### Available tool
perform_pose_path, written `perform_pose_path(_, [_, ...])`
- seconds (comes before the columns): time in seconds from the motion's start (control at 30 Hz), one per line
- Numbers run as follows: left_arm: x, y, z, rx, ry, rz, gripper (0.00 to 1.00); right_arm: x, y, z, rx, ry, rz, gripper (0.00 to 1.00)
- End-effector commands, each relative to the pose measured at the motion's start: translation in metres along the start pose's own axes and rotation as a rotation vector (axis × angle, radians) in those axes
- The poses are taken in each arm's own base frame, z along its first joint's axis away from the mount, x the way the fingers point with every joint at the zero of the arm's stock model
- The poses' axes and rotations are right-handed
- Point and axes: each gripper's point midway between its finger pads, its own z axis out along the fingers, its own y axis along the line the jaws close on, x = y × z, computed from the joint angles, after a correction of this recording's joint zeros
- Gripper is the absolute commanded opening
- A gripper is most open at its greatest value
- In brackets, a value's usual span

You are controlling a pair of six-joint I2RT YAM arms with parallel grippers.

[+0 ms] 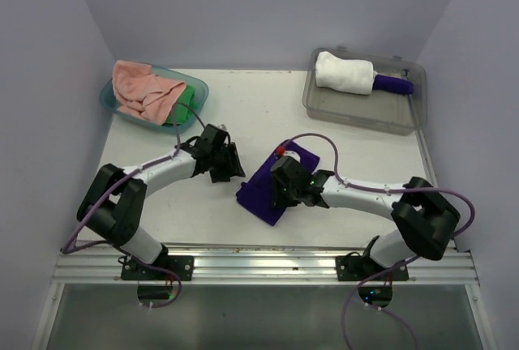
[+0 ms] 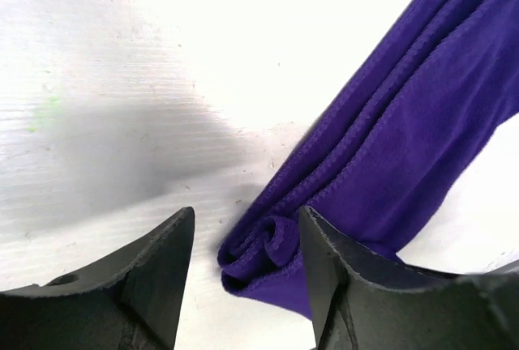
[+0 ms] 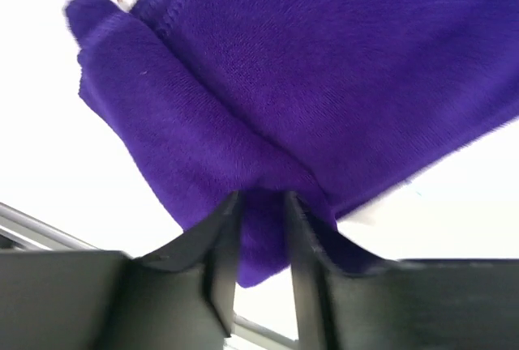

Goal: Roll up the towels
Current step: Roll the towel

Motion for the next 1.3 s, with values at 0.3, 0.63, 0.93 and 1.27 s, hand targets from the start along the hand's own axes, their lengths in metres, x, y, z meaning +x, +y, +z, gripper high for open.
perform_pose_path(0.3, [-0.042,-0.023,-0.059,0.082,-0.131,0.037,0.63,-0.035,0.016,-0.050,0.032,-0.121,-0.475,0.52])
perform_pose_path(0.63, [-0.040,0.003,-0.080,0.027,-0.176,-0.026,0.62,0.012,0.048,-0.043,-0.012,-0.072,-0.928,0.67])
perform_pose_path(0.93, [-0.026,0.016,-0.074,0.026,-0.149,-0.081,0.61,0.030,0.033,0.007,0.044,-0.054,-0.960,0.62])
perform_pose_path(1.27, [0.003,0.018,-0.077,0.119,-0.094,-0.102,0.61,0.039,0.055,0.012,-0.061,-0.045,-0.827,0.00])
